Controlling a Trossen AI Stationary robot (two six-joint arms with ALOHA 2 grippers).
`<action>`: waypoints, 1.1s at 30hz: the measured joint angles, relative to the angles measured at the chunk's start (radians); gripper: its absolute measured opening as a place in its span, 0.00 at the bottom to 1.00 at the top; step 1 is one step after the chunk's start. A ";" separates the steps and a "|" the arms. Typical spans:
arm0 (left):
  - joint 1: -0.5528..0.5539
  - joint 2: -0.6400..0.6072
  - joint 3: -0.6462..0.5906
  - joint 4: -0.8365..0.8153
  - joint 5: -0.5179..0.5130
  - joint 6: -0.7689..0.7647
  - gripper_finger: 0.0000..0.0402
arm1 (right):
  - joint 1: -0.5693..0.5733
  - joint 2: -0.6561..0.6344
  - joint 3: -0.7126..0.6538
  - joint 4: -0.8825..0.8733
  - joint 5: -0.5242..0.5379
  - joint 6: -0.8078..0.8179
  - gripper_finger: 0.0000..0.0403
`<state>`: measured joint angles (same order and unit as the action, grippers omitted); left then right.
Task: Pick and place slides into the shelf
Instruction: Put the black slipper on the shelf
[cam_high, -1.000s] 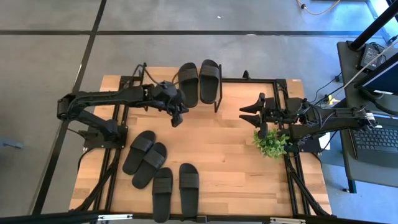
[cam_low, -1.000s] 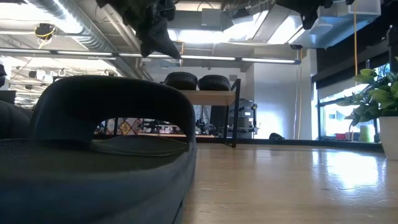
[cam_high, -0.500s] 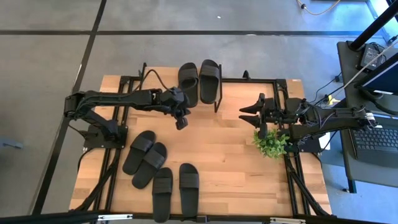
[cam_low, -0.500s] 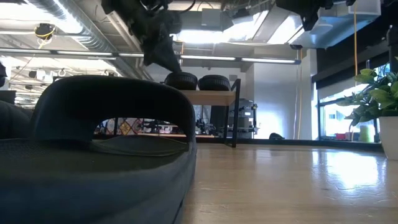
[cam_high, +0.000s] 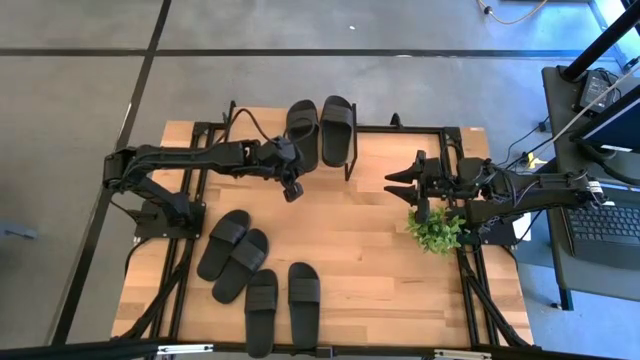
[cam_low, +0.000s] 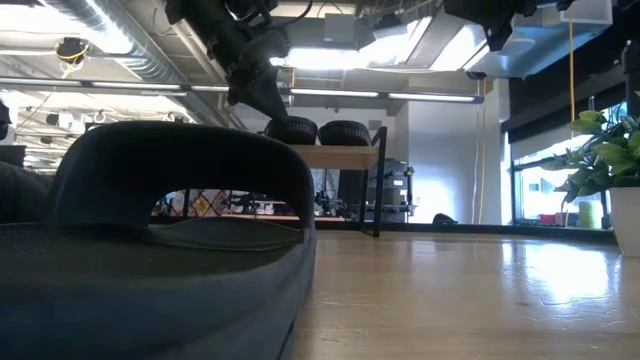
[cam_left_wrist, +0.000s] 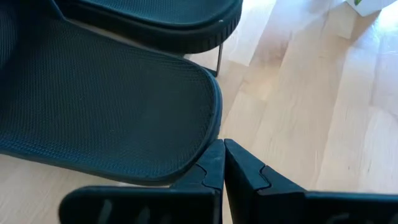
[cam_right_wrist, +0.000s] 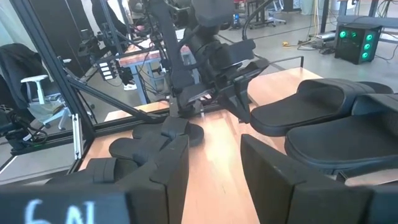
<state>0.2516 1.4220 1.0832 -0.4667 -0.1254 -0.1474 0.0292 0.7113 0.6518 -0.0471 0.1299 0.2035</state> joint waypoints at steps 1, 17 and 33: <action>0.003 0.000 0.000 0.000 -0.001 0.000 0.01 | 0.000 0.000 0.000 0.000 0.000 -0.001 0.36; 0.019 0.000 0.000 0.005 -0.023 0.000 0.01 | 0.000 0.000 0.000 0.000 0.000 -0.006 0.36; 0.039 -0.001 0.000 0.007 -0.045 -0.003 0.01 | 0.000 0.000 0.000 -0.008 0.001 -0.006 0.36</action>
<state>0.2901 1.4212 1.0832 -0.4595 -0.1706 -0.1501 0.0292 0.7113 0.6518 -0.0552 0.1307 0.1974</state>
